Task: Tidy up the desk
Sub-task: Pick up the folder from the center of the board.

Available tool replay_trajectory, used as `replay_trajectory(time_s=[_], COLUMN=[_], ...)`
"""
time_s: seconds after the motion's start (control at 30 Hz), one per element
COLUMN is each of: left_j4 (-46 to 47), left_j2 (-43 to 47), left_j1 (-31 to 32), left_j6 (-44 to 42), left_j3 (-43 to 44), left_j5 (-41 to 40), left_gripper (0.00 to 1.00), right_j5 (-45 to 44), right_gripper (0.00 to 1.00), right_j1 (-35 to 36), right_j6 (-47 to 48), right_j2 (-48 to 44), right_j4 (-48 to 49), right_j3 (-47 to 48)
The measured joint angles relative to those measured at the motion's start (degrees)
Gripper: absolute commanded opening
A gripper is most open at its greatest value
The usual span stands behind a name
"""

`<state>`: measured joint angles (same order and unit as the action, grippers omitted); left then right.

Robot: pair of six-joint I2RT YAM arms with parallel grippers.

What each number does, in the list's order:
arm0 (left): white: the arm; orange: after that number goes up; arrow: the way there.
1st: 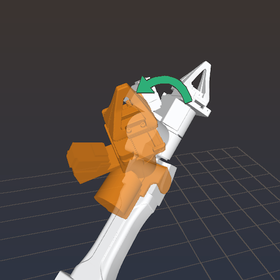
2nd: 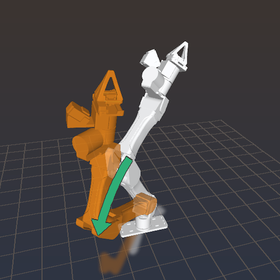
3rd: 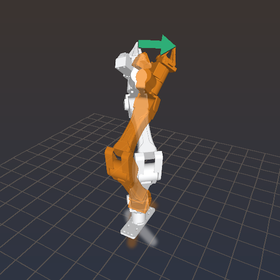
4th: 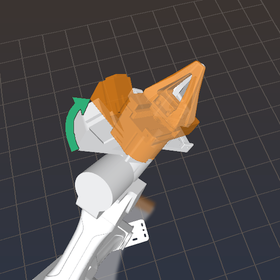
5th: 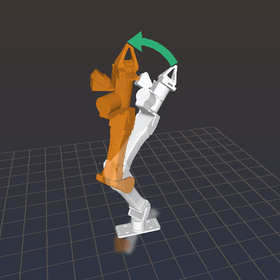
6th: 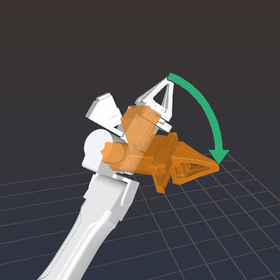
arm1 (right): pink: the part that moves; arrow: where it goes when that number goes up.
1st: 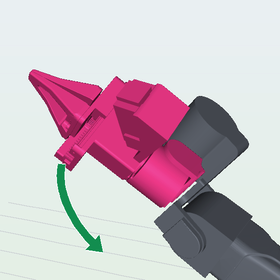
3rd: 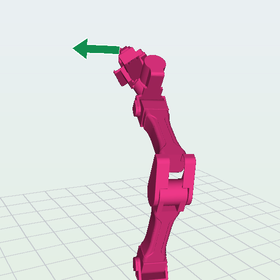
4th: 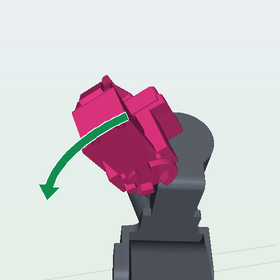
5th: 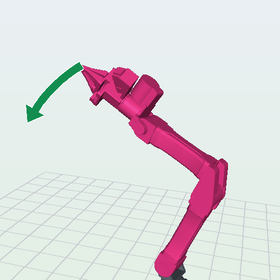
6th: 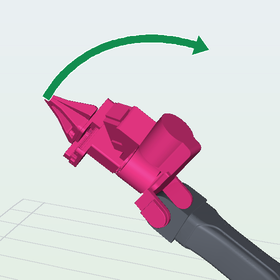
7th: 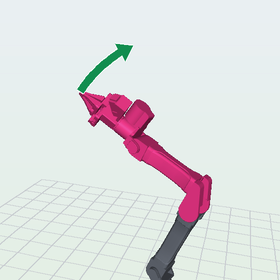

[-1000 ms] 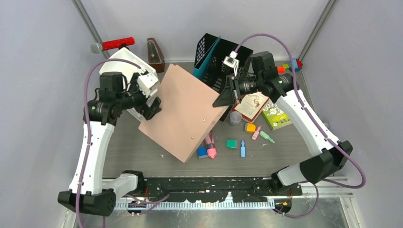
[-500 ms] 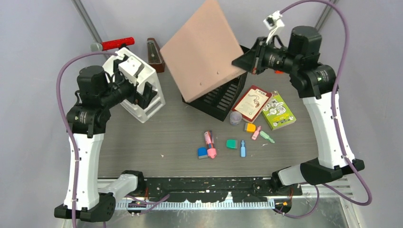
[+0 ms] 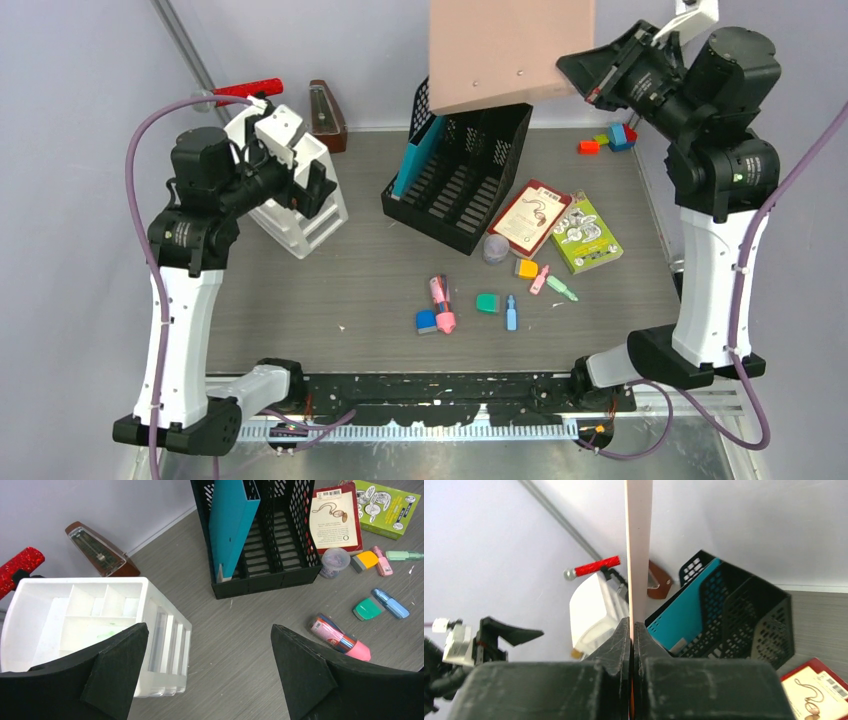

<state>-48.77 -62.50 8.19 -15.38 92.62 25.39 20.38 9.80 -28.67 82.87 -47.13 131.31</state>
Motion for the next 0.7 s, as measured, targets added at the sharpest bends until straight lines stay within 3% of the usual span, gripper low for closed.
replay_trajectory(time_s=[0.27, 0.5, 0.7], left_j4=[3.13, 3.98, 7.45], left_j2=[-0.33, -2.89, -6.95], left_j1=[4.48, 22.69, 34.34], left_j6=[-0.26, -4.81, -7.91], left_j3=[-0.04, -1.66, -3.1], left_j5=[-2.89, -14.8, -24.15], left_gripper=[0.97, 0.97, 0.97], right_j5=[-8.9, -11.13, -9.49], right_gripper=[0.0, 0.0, 0.0], right_j1=[-2.16, -3.65, -6.27], right_j6=[-1.64, -5.14, -10.23], right_j2=[-2.6, -10.6, -13.03], right_j4=[-3.02, -1.68, 0.9], right_j3=[-0.94, -14.67, -26.34])
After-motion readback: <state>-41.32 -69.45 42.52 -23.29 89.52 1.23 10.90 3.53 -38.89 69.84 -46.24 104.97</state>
